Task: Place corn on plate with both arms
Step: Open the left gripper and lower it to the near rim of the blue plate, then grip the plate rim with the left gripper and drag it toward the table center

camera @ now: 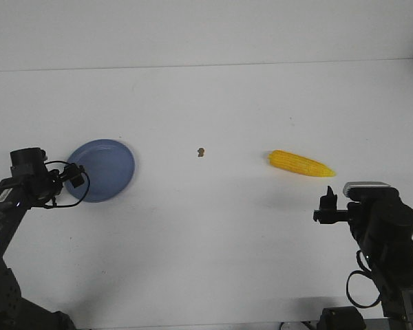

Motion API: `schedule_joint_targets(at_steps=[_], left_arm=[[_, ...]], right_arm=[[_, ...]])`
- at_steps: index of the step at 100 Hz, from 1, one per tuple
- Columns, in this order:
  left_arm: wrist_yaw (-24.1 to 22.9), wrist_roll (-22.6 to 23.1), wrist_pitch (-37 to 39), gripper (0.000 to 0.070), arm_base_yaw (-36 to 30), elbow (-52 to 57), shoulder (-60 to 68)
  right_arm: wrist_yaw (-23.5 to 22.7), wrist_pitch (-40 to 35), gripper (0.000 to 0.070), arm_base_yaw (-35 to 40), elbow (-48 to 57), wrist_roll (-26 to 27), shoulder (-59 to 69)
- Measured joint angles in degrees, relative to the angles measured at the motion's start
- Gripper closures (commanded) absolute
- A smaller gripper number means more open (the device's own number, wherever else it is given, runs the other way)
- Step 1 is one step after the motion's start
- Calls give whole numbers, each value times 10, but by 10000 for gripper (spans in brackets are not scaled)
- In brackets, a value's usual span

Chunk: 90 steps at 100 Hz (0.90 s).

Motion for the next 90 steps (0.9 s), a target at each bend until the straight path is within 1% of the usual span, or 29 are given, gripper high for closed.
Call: schedule_joint_targets(at_steps=[39,41,44,45,46,47,49,50,51,52,55,65,78,90], left_arm=[[0,0,5,294,-7,5,16],[0,0,5,308,-7,6,17],[0,0,5,369,-7,7,19],[0,0,5,411,-7,7,19],[0,0,5,427,-7,8,20],[0,0,5,459,-7,8,20],[0,0,4,529,-7,9,20],[0,0,4,582,-7,9,21],[0,0,4,601,-7,9,21],[-1,0,4,645,-7,9,21],[-1,0,3,700,-7,9,23],[3,-2,0,693,-7,8,24],[23,-4,3,693,-7,8,24],[62,-4,3,693,-7,8,19]], right_arm=[[0,0,158,0,0,0,0],[0,0,158,0,0,0,0],[0,0,158,0,0,0,0],[0,0,158,0,0,0,0],[0,0,158,0,0,0,0],[0,0,158,0,0,0,0],[0,0,158,0,0,0,0],[0,0,158,0,0,0,0],[0,0,158,0,0,0,0],[0,0,158,0,0,0,0],[0,0,158,0,0,0,0],[0,0,158,0,0,0,0],[0,0,158,0,0,0,0],[0,0,158,0,0,0,0]])
